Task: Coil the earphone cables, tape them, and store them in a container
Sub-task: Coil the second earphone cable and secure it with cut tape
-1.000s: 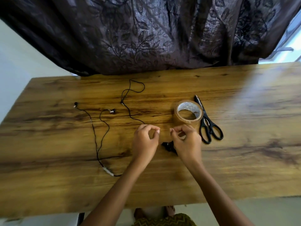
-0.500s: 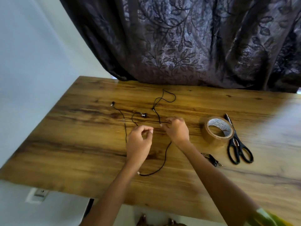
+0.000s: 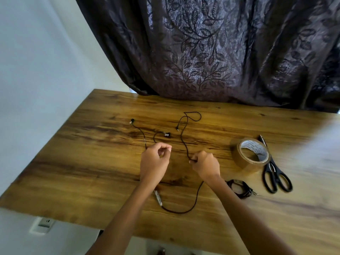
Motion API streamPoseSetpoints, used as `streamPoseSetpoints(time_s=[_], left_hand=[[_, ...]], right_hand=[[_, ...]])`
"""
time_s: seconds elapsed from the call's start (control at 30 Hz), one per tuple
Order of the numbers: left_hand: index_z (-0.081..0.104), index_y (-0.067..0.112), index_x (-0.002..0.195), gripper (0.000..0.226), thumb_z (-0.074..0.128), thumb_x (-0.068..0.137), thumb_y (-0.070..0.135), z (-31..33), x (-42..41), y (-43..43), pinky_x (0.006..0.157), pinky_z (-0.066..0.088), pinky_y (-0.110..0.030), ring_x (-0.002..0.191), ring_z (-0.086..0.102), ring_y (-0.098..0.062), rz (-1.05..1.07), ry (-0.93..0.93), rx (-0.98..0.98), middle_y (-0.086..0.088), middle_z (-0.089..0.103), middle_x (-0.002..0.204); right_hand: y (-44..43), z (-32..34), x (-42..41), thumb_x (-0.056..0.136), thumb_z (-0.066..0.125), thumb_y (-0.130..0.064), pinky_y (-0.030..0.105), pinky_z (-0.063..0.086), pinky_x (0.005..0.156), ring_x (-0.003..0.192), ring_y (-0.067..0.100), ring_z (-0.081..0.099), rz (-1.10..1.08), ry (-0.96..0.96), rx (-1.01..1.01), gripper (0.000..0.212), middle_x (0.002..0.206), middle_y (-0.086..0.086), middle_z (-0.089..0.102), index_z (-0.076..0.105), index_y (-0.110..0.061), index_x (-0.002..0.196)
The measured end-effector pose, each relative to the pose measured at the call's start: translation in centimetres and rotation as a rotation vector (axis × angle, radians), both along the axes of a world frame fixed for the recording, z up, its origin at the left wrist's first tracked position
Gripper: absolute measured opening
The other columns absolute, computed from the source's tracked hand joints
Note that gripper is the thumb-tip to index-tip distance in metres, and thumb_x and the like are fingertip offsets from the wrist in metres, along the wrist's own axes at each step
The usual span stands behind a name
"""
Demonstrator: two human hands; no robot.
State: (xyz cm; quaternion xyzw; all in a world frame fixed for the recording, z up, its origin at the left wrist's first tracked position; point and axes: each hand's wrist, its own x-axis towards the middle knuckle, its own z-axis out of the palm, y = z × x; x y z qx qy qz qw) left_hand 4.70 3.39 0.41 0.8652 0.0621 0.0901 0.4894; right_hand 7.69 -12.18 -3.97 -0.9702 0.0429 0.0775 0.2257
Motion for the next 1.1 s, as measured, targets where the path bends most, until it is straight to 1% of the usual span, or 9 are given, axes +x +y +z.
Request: streamPoseSetpoints(time_s=[0.13,0.2,0.37,0.53,0.67,0.8,0.93,1.03,1.1], left_hand=[[0.068,0.019,0.090,0.010,0.059,0.088,0.015,-0.2,0.7,-0.1,0.062,0.041,-0.001,0.076,0.056,0.004,-0.013,0.008,-0.019,0.011,0.063,0.082],[0.068,0.018,0.092,0.011,0.059,0.088,0.015,-0.2,1.1,-0.1,0.062,0.042,-0.002,0.075,0.056,0.004,-0.016,0.008,-0.014,0.008,0.065,0.083],[0.068,0.018,0.091,0.011,0.058,0.089,0.015,0.2,1.9,0.2,0.061,0.042,-0.002,0.073,0.055,0.006,-0.029,-0.001,-0.001,0.011,0.064,0.082],[0.067,0.020,0.091,0.010,0.058,0.089,0.018,0.0,2.8,0.8,0.064,0.044,-0.004,0.077,0.057,0.003,-0.009,0.019,-0.006,0.009,0.065,0.085],[0.067,0.020,0.091,0.010,0.059,0.088,0.015,0.1,3.2,0.9,0.065,0.044,-0.003,0.078,0.057,0.004,-0.034,0.006,-0.028,0.012,0.063,0.084],[0.066,0.020,0.096,0.012,0.058,0.089,0.016,0.2,3.8,1.0,0.064,0.044,-0.004,0.078,0.056,0.004,-0.010,0.015,-0.025,0.014,0.063,0.085],[0.056,0.015,0.119,0.028,0.055,0.091,0.017,1.3,5.3,0.5,0.071,0.044,-0.007,0.094,0.056,-0.006,-0.029,-0.023,-0.006,0.002,0.062,0.111],[0.047,0.013,0.132,0.038,0.048,0.095,0.023,3.1,6.5,-0.4,0.088,0.042,-0.017,0.109,0.052,-0.008,-0.119,-0.065,0.037,0.000,0.057,0.124],[0.051,0.014,0.130,0.037,0.046,0.096,0.027,4.3,6.9,-1.1,0.088,0.046,-0.018,0.105,0.052,-0.005,-0.206,-0.043,0.044,0.001,0.059,0.120]], right_hand=[[-1.2,1.2,-1.0,0.084,0.061,-0.046,0.038,0.038,0.100,0.100,0.021,0.059,0.058,0.103,-0.082,0.037,0.099,0.003,0.066,0.064,-0.014,0.102],[-1.0,1.9,-0.1,0.083,0.055,-0.056,0.038,0.035,0.099,0.104,0.022,0.057,0.074,0.031,-0.119,0.047,0.103,0.004,0.065,0.063,-0.015,0.104],[0.7,2.3,6.1,0.093,0.050,-0.033,0.039,0.037,0.097,0.123,0.027,0.040,0.221,-0.335,-0.234,0.035,0.129,0.010,0.051,0.055,-0.010,0.119],[2.1,1.4,12.4,0.088,0.052,-0.007,0.042,0.032,0.105,0.135,0.030,0.025,0.451,-0.293,-0.536,0.046,0.143,0.010,0.038,0.041,-0.010,0.133],[2.1,0.4,14.1,0.089,0.055,-0.011,0.042,0.029,0.108,0.134,0.027,0.027,0.484,-0.222,-0.664,0.033,0.131,0.008,0.052,0.056,-0.015,0.122],[1.3,0.6,12.9,0.094,0.049,-0.025,0.037,0.029,0.103,0.131,0.023,0.033,0.387,-0.339,-0.393,0.026,0.122,0.005,0.060,0.064,-0.018,0.114],[0.2,2.6,10.0,0.085,0.061,-0.015,0.041,0.035,0.096,0.113,0.026,0.051,0.250,-0.595,0.070,0.016,0.102,0.005,0.069,0.072,-0.012,0.098],[-0.4,4.6,7.7,0.080,0.065,-0.008,0.040,0.044,0.086,0.093,0.025,0.060,0.302,-0.678,0.178,0.015,0.090,0.004,0.070,0.073,-0.012,0.091],[-0.8,6.3,6.4,0.079,0.065,-0.006,0.039,0.046,0.080,0.085,0.023,0.062,0.343,-0.732,0.201,0.015,0.087,0.003,0.070,0.074,-0.012,0.090]])
